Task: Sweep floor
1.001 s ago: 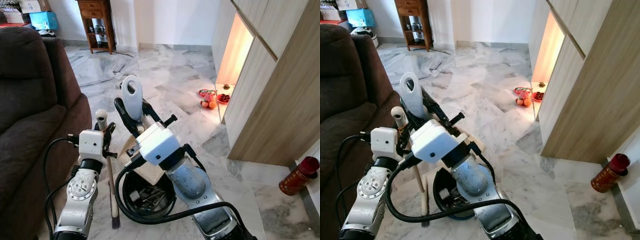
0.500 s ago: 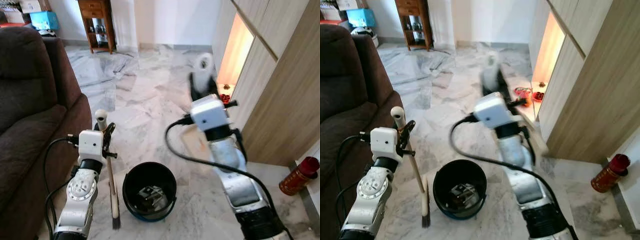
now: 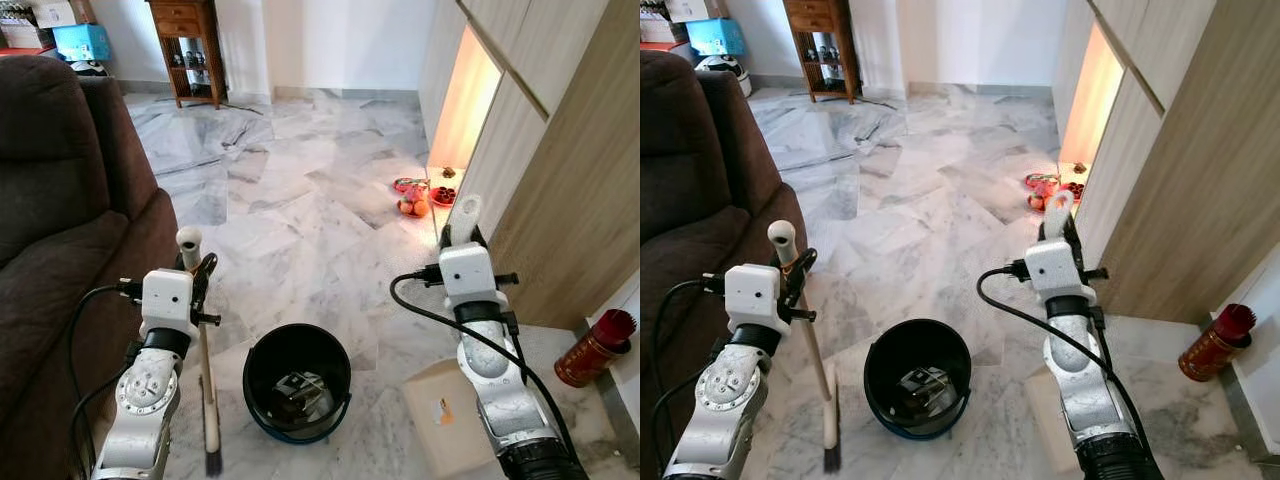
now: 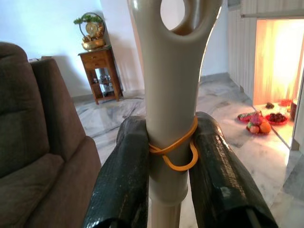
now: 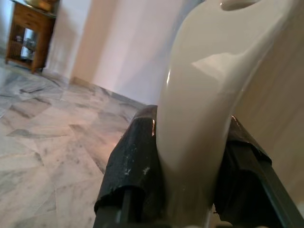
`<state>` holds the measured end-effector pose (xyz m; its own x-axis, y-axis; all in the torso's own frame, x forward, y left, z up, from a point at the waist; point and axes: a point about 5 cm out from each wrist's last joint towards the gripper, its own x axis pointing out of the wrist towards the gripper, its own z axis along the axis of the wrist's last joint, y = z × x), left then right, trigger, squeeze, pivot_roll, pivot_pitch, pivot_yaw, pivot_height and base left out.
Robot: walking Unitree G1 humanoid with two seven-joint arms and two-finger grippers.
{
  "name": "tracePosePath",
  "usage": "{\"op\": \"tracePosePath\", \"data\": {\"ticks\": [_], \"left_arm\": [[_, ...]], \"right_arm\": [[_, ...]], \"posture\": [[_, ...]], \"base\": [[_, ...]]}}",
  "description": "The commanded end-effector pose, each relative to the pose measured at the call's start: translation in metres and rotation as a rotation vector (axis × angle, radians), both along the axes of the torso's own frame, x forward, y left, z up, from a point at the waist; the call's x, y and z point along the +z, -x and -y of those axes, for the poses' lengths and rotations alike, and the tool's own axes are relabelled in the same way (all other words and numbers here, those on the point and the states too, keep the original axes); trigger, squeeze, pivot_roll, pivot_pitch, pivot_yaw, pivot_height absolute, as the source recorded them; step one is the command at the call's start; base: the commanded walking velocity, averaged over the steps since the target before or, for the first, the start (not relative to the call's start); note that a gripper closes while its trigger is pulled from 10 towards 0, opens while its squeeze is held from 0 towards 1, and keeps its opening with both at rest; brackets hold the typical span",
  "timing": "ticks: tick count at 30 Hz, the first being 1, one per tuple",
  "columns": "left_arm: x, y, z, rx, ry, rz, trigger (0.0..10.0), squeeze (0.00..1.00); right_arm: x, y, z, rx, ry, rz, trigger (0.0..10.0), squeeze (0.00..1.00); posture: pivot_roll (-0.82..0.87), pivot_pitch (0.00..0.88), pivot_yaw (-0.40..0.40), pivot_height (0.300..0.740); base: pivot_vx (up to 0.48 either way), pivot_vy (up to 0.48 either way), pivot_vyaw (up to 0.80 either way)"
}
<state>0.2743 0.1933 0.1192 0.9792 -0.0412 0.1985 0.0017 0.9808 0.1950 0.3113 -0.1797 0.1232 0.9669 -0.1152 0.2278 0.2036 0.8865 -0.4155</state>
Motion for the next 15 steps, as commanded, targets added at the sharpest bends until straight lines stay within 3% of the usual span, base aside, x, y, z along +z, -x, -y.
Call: {"op": "tracePosePath", "data": {"ticks": [1, 7, 15], "left_arm": [[0.014, 0.002, -0.004, 0.0, -0.005, 0.061, 10.0, 0.0], [0.011, 0.005, -0.007, 0.004, -0.005, 0.049, 10.0, 0.0], [0.009, 0.007, -0.006, 0.001, -0.002, 0.043, 10.0, 0.0]], "right_arm": [[0.007, -0.003, 0.003, -0.007, -0.017, 0.042, 10.0, 0.0], [-0.007, -0.003, 0.016, -0.069, -0.097, -0.003, 10.0, 0.0], [-0.01, -0.005, 0.018, -0.076, -0.122, 0.001, 10.0, 0.0]], "posture": [[0.15, 0.0, 0.009, 0.74], [0.14, 0.0, 0.015, 0.74], [0.14, 0.0, 0.013, 0.74]], "base": [[0.0, 0.0, 0.0], [0.0, 0.0, 0.0], [-0.032, 0.0, 0.0]]}}
